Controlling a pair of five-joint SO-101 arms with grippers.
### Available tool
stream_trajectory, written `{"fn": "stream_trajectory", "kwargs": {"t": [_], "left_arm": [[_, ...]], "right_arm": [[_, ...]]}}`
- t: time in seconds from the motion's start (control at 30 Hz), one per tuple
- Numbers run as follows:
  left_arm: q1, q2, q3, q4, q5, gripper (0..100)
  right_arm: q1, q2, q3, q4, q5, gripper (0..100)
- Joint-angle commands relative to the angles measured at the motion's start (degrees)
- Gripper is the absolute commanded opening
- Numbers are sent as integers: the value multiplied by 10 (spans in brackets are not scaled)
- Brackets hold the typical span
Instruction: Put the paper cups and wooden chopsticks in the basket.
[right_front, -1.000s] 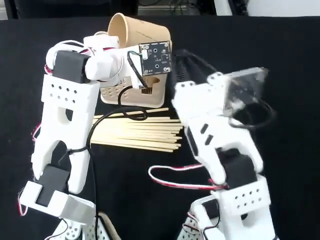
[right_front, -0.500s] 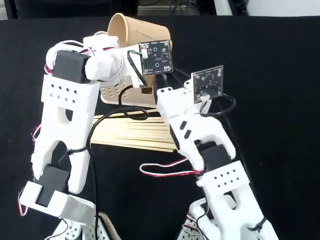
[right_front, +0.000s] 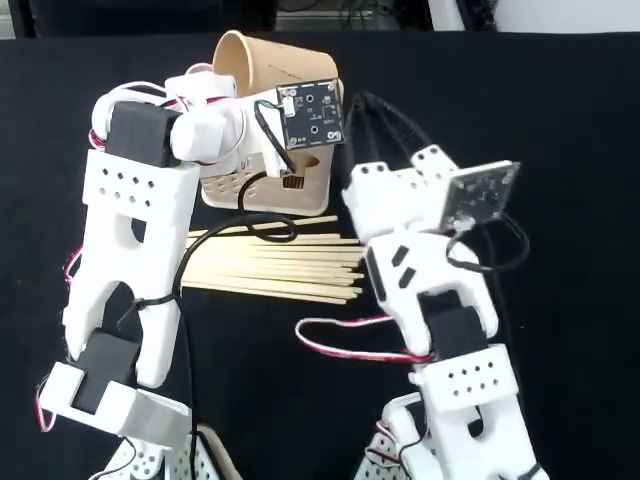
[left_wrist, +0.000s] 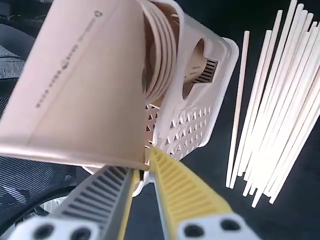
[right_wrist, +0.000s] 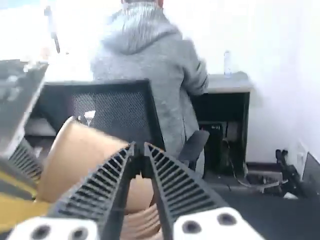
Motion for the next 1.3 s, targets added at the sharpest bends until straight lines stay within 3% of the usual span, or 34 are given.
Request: {"fn": "stream_trajectory", "kwargs": {"t": [0.0,0.27,0.67,0.93,1.27], "left_arm": [[10,-6,-24,4,4,30],[10,-6,-21,4,4,30],[12,-6,-22,4,5,30],[12,-6,-21,4,6,30],[31,-6,-21,1,6,30]], "right_arm": [[10,51,-31,-55,-4,13],[11,253,-128,-110,-5,13],[-19,298,-115,-101,-5,13],[-29,419,-155,-98,-5,13],[-25,349,-153,-30,-4,13]]}}
